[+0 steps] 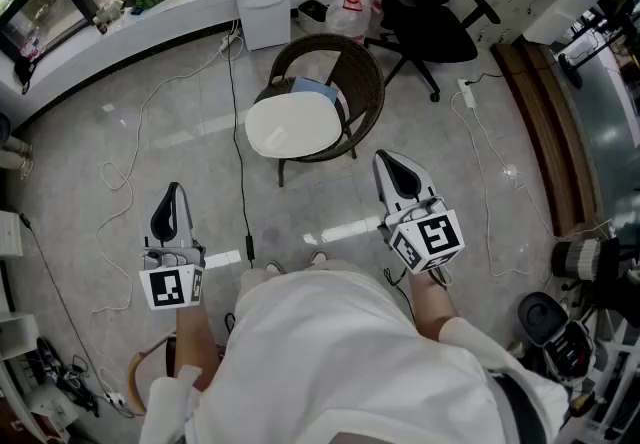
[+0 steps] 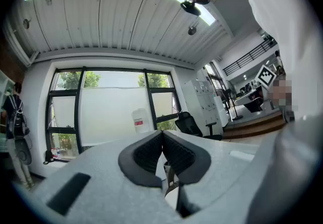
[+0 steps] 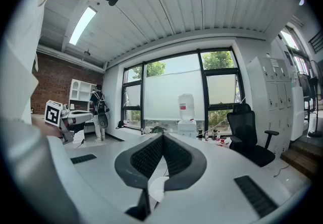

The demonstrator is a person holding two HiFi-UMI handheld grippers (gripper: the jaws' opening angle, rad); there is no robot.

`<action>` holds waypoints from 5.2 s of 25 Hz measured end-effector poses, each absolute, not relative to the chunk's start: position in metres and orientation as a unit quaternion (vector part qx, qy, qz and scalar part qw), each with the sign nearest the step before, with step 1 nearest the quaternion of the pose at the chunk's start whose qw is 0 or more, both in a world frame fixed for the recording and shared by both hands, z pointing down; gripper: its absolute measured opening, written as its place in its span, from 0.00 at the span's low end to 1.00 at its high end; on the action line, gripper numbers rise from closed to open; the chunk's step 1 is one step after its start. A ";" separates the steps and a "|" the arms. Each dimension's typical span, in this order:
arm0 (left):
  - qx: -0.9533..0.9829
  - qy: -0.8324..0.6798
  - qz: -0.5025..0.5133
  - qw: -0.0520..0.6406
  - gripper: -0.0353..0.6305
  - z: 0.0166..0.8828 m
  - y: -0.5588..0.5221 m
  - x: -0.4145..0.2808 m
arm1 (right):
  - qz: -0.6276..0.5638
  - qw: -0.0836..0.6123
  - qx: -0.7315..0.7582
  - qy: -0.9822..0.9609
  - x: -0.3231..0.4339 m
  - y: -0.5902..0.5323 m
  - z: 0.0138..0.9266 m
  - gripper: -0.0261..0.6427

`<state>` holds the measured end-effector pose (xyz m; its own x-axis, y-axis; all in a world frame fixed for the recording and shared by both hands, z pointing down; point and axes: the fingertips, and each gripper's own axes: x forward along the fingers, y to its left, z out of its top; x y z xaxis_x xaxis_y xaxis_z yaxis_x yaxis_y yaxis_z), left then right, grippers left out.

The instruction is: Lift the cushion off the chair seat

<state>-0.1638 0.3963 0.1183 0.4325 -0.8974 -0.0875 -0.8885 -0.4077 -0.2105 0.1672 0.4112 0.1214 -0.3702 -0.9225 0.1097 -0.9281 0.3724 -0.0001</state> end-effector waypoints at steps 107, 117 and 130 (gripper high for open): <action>-0.853 0.488 -0.083 -0.166 0.08 0.467 -0.054 -0.114 | 0.169 0.605 0.044 -0.776 0.070 -0.091 0.772 0.68; -0.840 0.504 -0.101 -0.174 0.08 0.482 -0.054 -0.137 | 0.145 0.651 0.028 -0.744 0.062 -0.103 0.821 0.60; -0.828 0.514 -0.094 -0.202 0.08 0.497 -0.053 -0.139 | 0.187 0.656 0.043 -0.730 0.059 -0.101 0.838 0.52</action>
<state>-0.1395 -0.0525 0.4969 0.4536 -0.8139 0.3631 -0.8897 -0.3899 0.2373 0.0593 -0.1013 0.8377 -0.1368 0.1823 0.9737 -0.3071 0.9267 -0.2166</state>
